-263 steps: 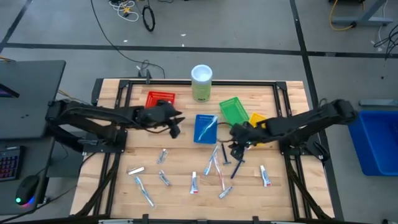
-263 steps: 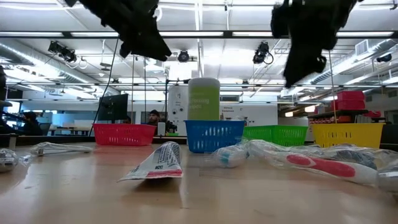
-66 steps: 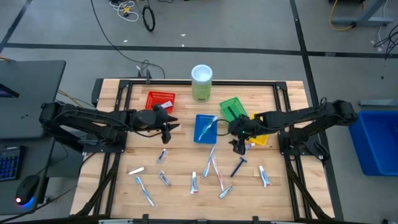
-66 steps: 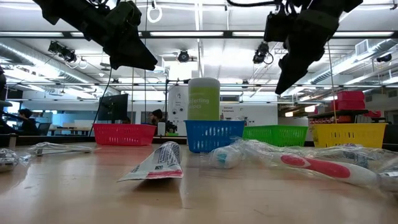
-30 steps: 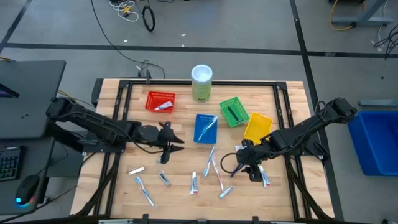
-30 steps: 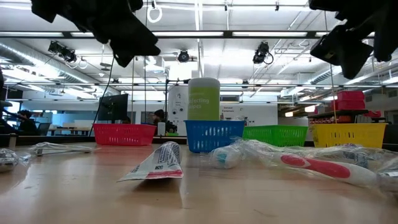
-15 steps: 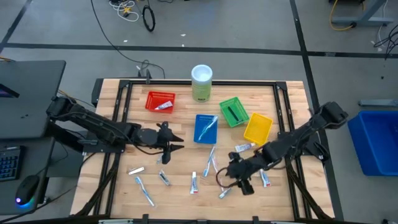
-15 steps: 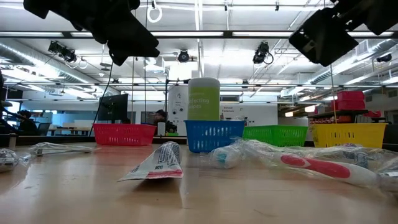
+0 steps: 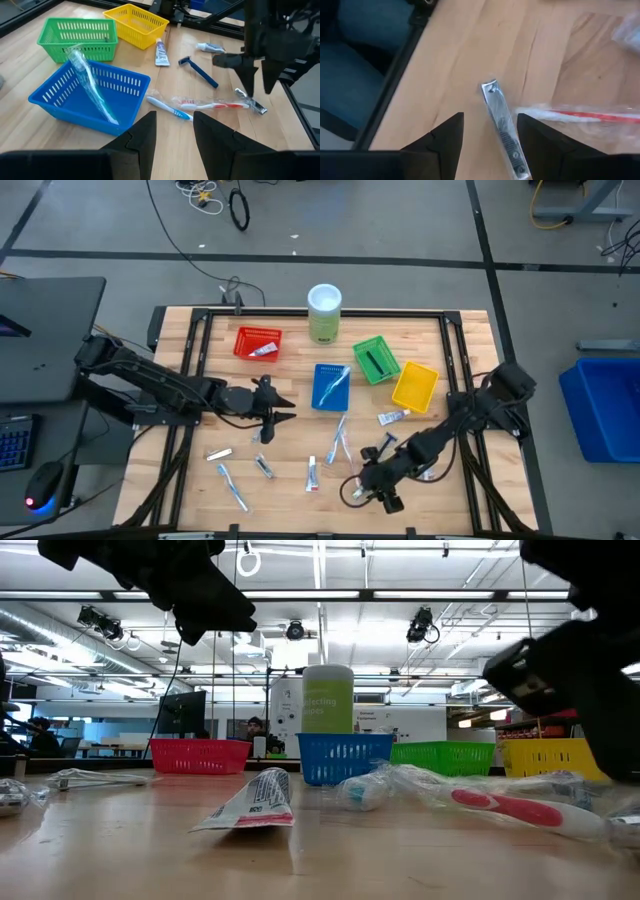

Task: Pick & Place Travel size toiletries
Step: Put the silver nail cutter into the yellow bin

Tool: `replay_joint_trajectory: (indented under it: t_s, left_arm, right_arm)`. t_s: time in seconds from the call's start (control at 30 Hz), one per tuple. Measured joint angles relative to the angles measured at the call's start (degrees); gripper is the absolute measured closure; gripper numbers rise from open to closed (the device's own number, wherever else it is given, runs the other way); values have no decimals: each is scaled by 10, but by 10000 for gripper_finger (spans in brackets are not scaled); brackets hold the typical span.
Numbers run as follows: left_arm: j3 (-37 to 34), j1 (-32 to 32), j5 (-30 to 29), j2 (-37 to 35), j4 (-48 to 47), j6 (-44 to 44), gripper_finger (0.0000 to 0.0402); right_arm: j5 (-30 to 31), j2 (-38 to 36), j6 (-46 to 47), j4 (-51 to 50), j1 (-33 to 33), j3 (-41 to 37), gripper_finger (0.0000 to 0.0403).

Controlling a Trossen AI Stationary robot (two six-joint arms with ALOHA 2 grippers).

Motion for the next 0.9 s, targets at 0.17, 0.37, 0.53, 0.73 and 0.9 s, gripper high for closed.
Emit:
replay_joint_trajectory:
  t_s: [0.17, 0.37, 0.53, 0.73, 0.9]
  left_arm:
    - [0, 0, 0, 0, 0, -2, 262]
    - [0, 0, 0, 0, 0, -5, 262]
    - [0, 0, 0, 0, 0, -5, 262]
    - [0, 0, 0, 0, 0, -5, 262]
    - [0, 0, 0, 0, 0, -5, 262]
  right_arm:
    - [11, 23, -1, 20, 7, 0, 215]
    - [79, 28, -26, 13, 22, 0, 220]
    - [95, 28, -19, 1, 23, 0, 224]
    - [75, 29, -9, -3, 31, 0, 232]
    - [103, 32, -9, -13, 47, 0, 235]
